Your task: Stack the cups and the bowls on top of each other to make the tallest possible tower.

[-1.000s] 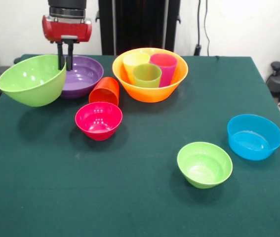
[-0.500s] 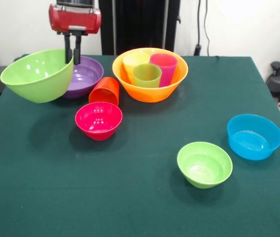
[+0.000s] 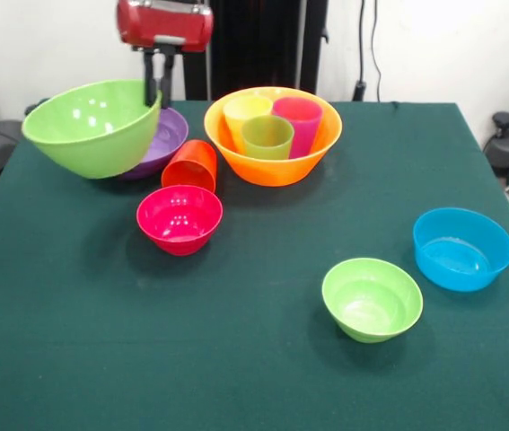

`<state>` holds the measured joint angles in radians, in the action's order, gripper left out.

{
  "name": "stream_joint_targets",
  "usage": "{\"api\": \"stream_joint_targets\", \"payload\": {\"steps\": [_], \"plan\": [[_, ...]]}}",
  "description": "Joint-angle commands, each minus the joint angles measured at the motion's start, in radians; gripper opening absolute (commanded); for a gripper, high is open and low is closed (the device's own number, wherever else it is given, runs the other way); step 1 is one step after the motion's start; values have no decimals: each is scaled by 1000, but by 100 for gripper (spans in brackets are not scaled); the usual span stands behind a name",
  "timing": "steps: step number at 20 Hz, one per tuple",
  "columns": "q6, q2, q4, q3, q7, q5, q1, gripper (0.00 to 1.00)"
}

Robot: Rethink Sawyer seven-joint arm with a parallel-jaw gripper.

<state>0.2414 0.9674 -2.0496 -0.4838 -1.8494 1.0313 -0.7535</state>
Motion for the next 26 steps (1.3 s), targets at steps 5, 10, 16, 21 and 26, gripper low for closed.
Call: {"api": "stream_joint_targets", "payload": {"steps": [5, 10, 16, 21, 26], "plan": [[-66, 69, -76, 310, -282, 44, 355, 0], [-43, 134, -123, 343, -251, -22, 404, 0], [-26, 199, -139, 458, -312, -18, 516, 0], [-38, 166, -132, 541, -368, -10, 619, 0], [-68, 98, -127, 567, -376, -58, 669, 0]]}}
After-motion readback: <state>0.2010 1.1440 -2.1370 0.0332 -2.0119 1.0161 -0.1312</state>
